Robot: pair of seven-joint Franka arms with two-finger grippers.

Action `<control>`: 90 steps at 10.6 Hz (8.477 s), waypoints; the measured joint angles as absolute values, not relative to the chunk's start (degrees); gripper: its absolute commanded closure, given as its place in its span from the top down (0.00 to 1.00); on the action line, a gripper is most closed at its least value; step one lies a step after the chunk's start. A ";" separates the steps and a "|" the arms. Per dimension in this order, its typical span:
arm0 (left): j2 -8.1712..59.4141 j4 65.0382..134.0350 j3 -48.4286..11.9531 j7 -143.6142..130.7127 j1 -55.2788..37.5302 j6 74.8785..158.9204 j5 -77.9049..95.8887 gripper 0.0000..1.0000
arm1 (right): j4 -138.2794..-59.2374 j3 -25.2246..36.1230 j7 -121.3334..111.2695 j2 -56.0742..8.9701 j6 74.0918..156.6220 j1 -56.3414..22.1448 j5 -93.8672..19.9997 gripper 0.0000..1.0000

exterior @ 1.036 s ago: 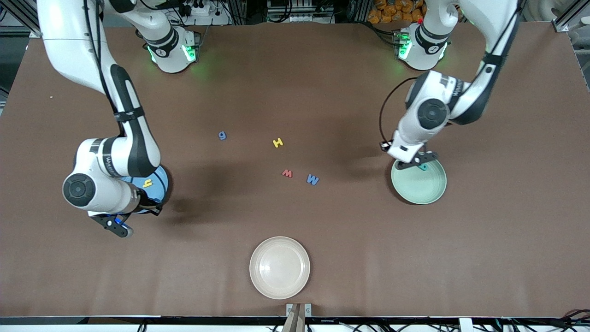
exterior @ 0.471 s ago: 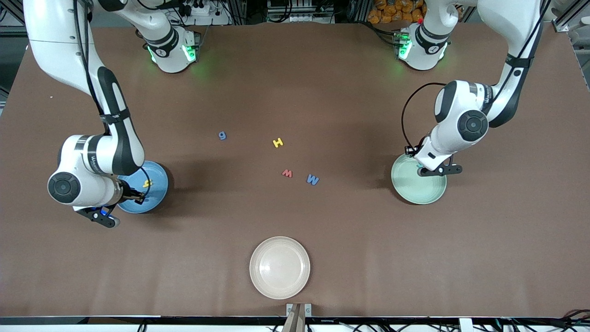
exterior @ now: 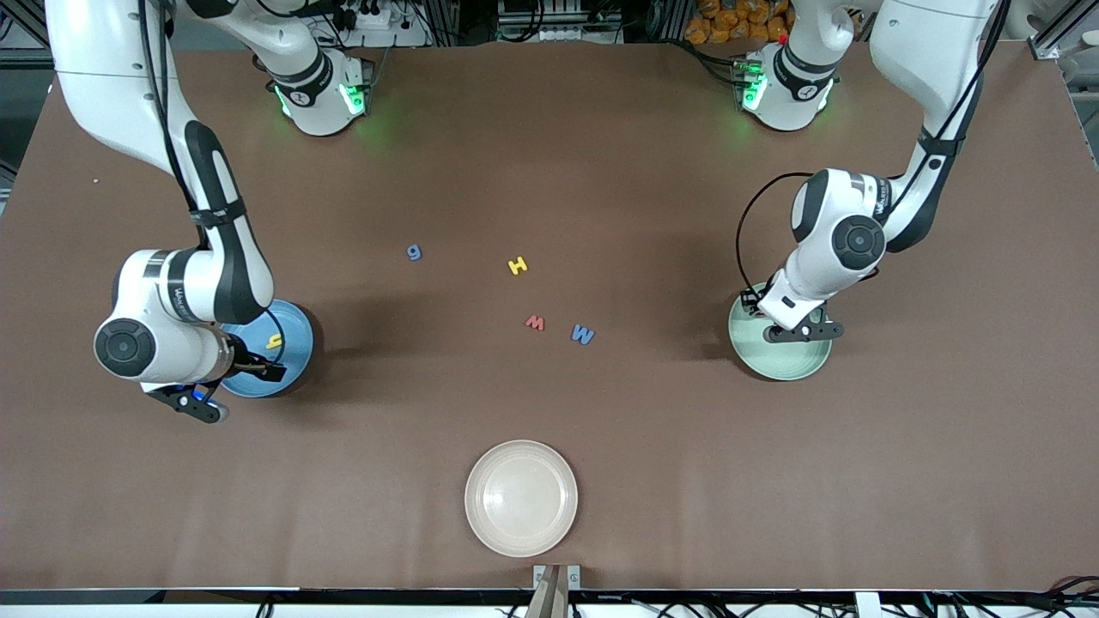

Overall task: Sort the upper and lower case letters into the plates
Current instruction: 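Place the Q in the green plate while the right places w, then move the left gripper to the blue M while the right reaches 6, then grasp the blue 6 with the right gripper while the left lowers, then grasp the blue M with the left gripper while the right carries 6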

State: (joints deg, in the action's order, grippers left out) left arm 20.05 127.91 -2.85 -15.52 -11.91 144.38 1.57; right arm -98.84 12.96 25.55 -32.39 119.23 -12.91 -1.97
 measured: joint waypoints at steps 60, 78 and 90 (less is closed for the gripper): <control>48.19 84.31 -8.05 -96.80 -34.67 130.47 -2.48 1.00 | -132.73 -10.90 11.54 -21.49 136.36 -19.14 1.02 1.00; 50.41 80.82 -7.30 -96.91 -35.11 130.44 -2.53 0.42 | -131.45 -10.21 11.55 -20.16 136.15 -19.12 0.92 0.00; 49.72 79.46 -6.95 -96.37 -34.72 123.94 -2.67 0.28 | -106.72 6.83 -21.38 -22.63 121.05 -7.27 1.03 0.00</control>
